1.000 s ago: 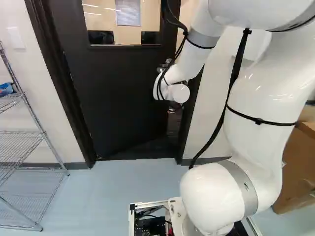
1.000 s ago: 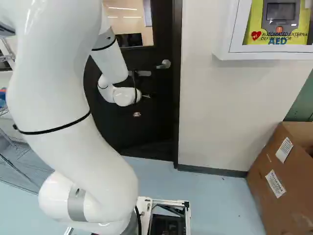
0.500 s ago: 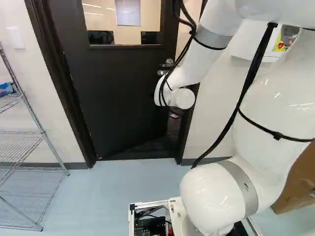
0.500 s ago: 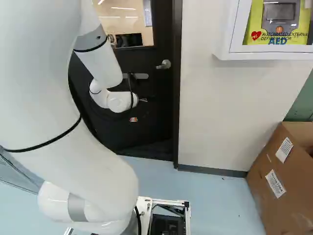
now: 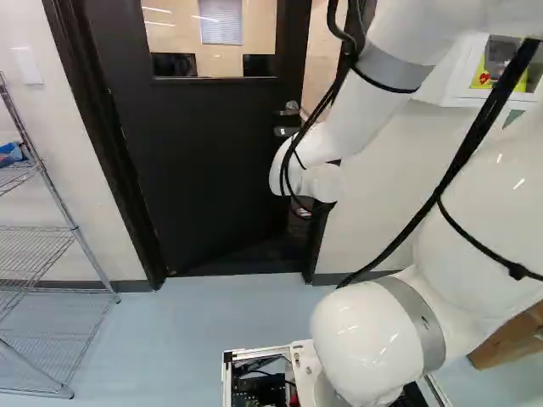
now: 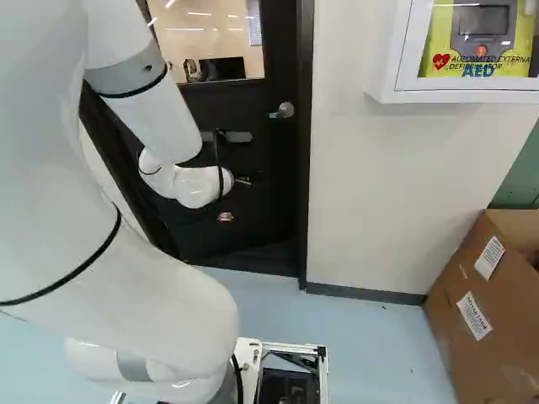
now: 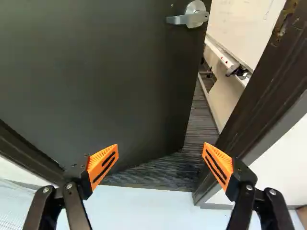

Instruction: Open the door and move inside

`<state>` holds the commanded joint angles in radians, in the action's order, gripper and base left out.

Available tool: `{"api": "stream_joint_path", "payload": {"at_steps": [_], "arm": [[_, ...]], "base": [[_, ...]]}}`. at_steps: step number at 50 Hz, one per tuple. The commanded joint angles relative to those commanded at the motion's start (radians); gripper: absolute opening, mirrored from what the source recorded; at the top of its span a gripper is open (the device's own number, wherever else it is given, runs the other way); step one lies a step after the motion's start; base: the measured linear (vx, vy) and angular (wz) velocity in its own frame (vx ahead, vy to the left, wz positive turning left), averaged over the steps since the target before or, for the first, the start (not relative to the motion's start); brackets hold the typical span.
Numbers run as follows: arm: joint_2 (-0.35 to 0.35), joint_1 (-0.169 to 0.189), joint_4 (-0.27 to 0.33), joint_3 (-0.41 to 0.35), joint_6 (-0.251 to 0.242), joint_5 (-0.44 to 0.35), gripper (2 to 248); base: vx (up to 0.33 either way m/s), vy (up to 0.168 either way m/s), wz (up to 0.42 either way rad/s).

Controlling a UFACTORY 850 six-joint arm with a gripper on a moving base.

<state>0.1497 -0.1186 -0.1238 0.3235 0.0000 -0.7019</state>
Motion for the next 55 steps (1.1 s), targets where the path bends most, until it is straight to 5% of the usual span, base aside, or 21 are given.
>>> {"api": "stream_joint_path", "payload": {"at_steps": [17, 55], "arm": [[0.057, -0.004, 0.000, -0.052, 0.000, 0.000, 247], [0.059, -0.004, 0.000, -0.053, 0.000, 0.000, 247]], "base": [[0.000, 0.000, 0.000], [0.007, 0.008, 0.000]]}}
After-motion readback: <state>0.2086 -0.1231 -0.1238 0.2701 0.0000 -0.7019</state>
